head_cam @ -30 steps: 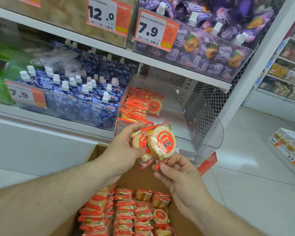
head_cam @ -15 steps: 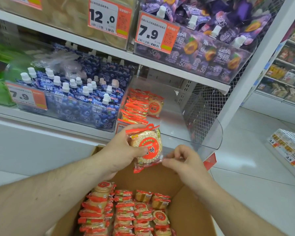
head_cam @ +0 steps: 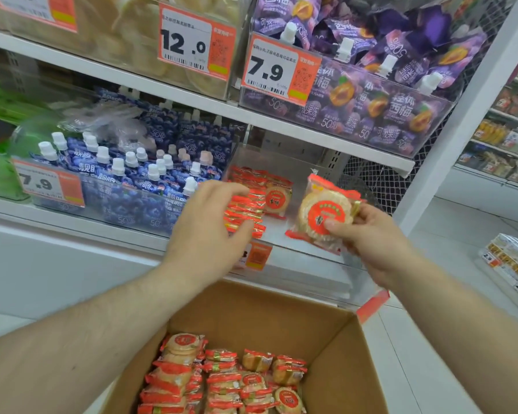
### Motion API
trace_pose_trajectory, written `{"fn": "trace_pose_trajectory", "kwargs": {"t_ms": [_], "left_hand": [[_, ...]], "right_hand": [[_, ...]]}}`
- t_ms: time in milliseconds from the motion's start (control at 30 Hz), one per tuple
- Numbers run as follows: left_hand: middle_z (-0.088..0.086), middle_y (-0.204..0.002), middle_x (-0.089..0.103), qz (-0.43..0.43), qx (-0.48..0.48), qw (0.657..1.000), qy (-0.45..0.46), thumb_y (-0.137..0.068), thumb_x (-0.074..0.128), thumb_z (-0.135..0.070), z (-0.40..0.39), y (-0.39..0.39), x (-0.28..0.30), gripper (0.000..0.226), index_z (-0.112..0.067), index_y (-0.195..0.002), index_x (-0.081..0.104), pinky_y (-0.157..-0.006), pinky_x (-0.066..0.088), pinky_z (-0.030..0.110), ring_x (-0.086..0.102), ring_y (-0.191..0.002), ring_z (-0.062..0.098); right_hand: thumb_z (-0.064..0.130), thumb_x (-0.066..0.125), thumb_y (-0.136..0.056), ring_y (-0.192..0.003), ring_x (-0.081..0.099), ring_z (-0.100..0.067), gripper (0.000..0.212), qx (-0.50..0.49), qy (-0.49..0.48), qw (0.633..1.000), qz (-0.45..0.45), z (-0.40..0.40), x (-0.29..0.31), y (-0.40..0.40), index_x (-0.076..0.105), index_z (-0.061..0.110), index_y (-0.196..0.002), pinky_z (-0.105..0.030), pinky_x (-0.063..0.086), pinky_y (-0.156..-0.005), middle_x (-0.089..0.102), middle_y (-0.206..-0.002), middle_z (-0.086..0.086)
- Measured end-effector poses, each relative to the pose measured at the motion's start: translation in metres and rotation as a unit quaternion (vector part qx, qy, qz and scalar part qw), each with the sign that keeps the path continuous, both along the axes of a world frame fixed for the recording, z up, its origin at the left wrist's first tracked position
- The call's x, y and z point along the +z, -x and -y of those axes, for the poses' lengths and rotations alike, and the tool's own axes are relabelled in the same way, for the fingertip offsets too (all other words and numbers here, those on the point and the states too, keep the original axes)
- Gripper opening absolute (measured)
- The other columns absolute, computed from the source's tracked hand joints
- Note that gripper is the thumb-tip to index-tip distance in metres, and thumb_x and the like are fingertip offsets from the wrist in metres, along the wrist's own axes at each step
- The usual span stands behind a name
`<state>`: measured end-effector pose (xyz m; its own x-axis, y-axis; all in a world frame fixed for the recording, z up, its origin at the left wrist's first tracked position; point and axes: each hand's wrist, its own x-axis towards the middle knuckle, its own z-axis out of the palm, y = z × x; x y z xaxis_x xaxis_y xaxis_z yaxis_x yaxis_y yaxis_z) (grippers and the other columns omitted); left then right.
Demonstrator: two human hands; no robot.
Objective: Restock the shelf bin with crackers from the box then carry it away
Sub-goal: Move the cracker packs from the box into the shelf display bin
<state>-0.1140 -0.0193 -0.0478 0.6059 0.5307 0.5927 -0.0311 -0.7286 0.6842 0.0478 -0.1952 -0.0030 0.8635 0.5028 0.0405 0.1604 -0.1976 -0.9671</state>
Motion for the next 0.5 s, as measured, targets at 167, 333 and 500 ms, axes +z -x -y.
{"fn": "trace_pose_trajectory", "kwargs": {"t_ms": [167, 333, 500], "left_hand": [[-0.002, -0.132, 0.047, -0.039, 0.086, 0.992, 0.081, -0.088, 0.064, -0.025, -0.029, -0.018, -0.013, 0.053, -0.018, -0.138, 0.046, -0.102, 0.035, 0.032, 0.042, -0.125, 0.017], [-0.008, -0.135, 0.055, -0.045, 0.040, 0.991, 0.117, -0.093, 0.057, -0.017, -0.037, -0.029, -0.026, 0.047, -0.027, -0.138, 0.049, -0.104, 0.043, 0.038, 0.050, -0.123, 0.012], [-0.014, -0.133, 0.056, -0.047, 0.049, 0.992, 0.107, -0.093, 0.049, -0.006, -0.041, -0.034, -0.038, 0.052, -0.033, -0.138, 0.048, -0.100, 0.047, 0.040, 0.053, -0.121, 0.008]], "right_hand": [[0.010, 0.083, -0.071, -0.059, 0.063, -0.015, 0.043, -0.022, 0.106, 0.994, -0.034, -0.056, -0.026, -0.080, 0.063, 0.008, -0.110, -0.024, 0.044, -0.052, 0.073, -0.087, -0.007], [0.003, 0.084, -0.069, -0.077, 0.068, -0.021, 0.053, -0.025, 0.142, 0.989, -0.039, -0.110, -0.052, -0.109, 0.059, 0.005, -0.116, -0.034, 0.058, -0.069, 0.070, -0.103, -0.010], [0.008, 0.082, -0.075, -0.076, 0.064, -0.022, 0.036, -0.070, 0.184, 0.980, -0.017, -0.130, -0.074, -0.129, 0.062, 0.001, -0.104, -0.032, 0.057, -0.066, 0.069, -0.097, -0.014]]}}
